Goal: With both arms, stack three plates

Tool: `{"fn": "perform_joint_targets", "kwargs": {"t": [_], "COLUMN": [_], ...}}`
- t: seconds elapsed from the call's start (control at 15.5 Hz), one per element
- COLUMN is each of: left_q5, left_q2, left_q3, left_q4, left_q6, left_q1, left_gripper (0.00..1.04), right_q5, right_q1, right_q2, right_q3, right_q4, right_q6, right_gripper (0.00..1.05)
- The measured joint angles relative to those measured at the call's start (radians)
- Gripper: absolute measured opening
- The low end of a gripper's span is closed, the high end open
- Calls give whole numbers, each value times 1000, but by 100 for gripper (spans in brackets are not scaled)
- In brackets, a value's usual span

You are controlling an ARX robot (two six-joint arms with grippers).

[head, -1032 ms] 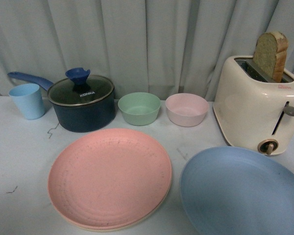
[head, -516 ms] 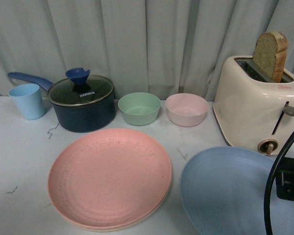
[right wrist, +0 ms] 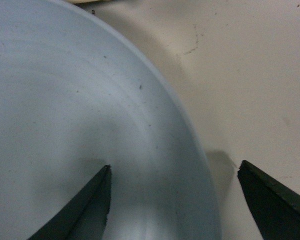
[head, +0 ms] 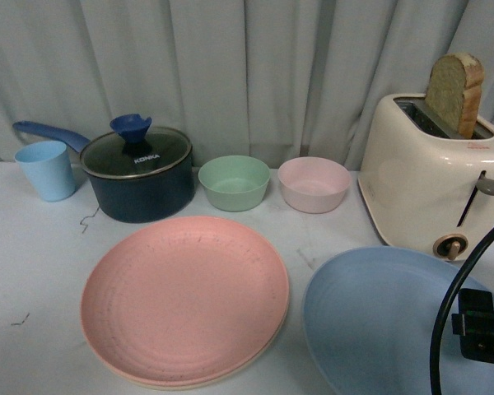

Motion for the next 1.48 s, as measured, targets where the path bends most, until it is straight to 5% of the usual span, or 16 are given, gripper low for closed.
{"fn": "perform_joint_targets", "kwargs": {"t": [0.39,0.52,1.16,1.48], "left_q5": [0,0,0,0], "left_q2": [0,0,0,0], "left_q3": [0,0,0,0], "left_q4": [0,0,0,0], "left_q6": [0,0,0,0], "left_q1": [0,0,0,0], "left_gripper": [98,98,98,98], "right_q5": [-12,-57,-285,-284], "right_q1": [-28,-50,-153,95], "right_q2": [-26,-61,-540,-433], "right_q3": [-15,-41,-246,-56], "right_q4": [16,45,-114,-116], "right_q6": [-8,-32,-124,109], "right_gripper": [17,4,3,3]}}
